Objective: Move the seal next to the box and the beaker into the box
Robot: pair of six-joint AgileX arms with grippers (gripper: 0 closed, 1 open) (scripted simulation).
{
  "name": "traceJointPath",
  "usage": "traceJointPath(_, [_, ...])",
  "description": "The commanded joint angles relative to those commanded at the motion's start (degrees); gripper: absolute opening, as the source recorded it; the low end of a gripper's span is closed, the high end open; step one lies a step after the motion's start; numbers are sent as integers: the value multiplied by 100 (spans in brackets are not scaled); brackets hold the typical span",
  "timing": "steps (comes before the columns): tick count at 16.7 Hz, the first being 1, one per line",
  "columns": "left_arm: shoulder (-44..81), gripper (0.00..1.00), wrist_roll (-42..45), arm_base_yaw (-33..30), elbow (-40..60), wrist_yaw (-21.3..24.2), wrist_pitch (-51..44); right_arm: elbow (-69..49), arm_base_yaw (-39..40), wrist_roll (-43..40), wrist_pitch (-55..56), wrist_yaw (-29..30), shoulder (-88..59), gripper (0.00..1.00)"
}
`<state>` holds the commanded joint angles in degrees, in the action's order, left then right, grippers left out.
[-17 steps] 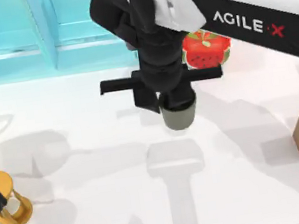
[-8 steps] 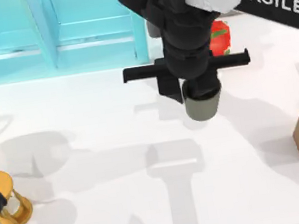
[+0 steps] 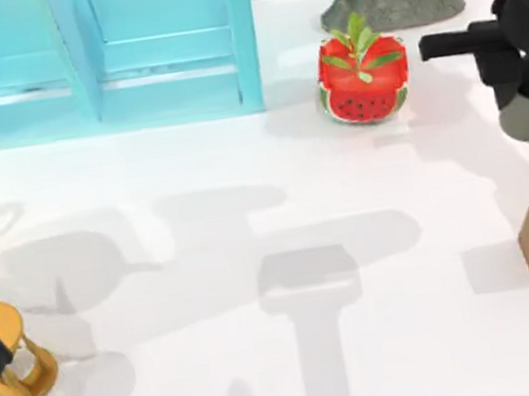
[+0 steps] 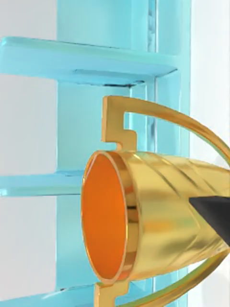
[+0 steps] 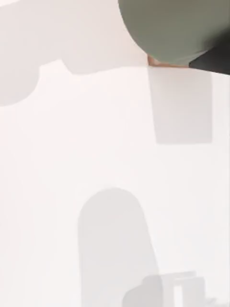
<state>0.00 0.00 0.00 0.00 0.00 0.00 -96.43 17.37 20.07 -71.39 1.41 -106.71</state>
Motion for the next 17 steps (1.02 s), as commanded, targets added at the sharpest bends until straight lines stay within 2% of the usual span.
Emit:
traceJointPath(6, [0,100,0,0,0,0,0,1778,-2735,-3175,109,-99,1072,0])
traceJointPath(9, [0,100,0,0,0,0,0,2795,-3914,-4303,220,-217,1819,0])
traceJointPath(13, [0,100,0,0,0,0,0,3539,-4760,-5031,389,-495,2479,0])
traceJointPath(17, [0,100,0,0,0,0,0,3602,-4848,-5083,419,-558,2558,0])
